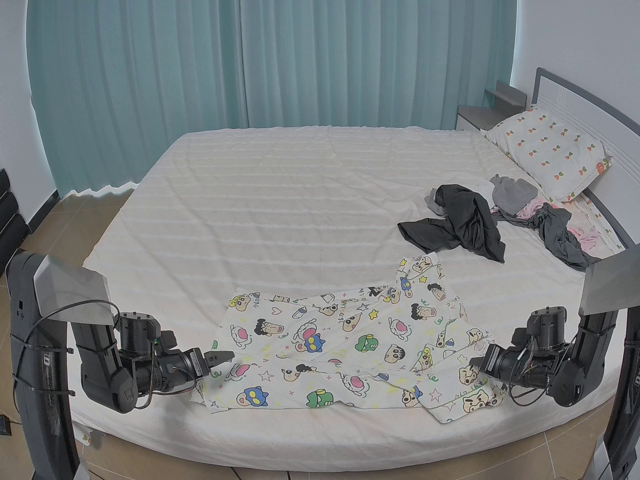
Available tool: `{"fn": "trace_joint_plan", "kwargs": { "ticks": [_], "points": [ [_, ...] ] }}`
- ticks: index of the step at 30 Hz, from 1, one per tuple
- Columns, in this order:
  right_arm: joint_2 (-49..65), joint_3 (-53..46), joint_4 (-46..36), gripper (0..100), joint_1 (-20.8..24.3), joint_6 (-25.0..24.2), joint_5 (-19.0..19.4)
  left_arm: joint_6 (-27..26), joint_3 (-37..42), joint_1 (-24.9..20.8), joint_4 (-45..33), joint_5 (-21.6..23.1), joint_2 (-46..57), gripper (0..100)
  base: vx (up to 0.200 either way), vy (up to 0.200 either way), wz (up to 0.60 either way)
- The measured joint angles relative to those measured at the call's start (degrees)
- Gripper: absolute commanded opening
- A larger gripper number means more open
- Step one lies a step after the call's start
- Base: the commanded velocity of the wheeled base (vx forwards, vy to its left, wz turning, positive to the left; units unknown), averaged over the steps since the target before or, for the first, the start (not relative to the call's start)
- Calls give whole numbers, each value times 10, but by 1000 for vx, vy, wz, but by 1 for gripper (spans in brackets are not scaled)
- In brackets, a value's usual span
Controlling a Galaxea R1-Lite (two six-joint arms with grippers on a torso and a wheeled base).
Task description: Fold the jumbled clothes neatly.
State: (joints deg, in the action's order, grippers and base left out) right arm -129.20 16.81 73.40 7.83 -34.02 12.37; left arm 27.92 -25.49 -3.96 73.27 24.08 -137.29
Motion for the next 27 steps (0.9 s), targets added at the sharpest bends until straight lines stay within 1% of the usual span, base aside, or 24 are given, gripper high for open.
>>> {"fn": "trace_joint_plan", "kwargs": {
  "ticks": [16,23,24,27],
  "points": [
    [-5,58,4,0,-6,-5,1,0,0,0,0,0,0,100,0,0,0],
    [-18,68,32,0,-18,-9,1,0,-1,0,0,0,0,100,0,0,0],
    [-22,67,38,100,-18,-9,1,0,-1,0,0,0,0,100,0,0,0],
    [-37,62,56,100,-19,-9,0,0,-1,0,0,0,-1,100,0,0,0]
  ]
}}
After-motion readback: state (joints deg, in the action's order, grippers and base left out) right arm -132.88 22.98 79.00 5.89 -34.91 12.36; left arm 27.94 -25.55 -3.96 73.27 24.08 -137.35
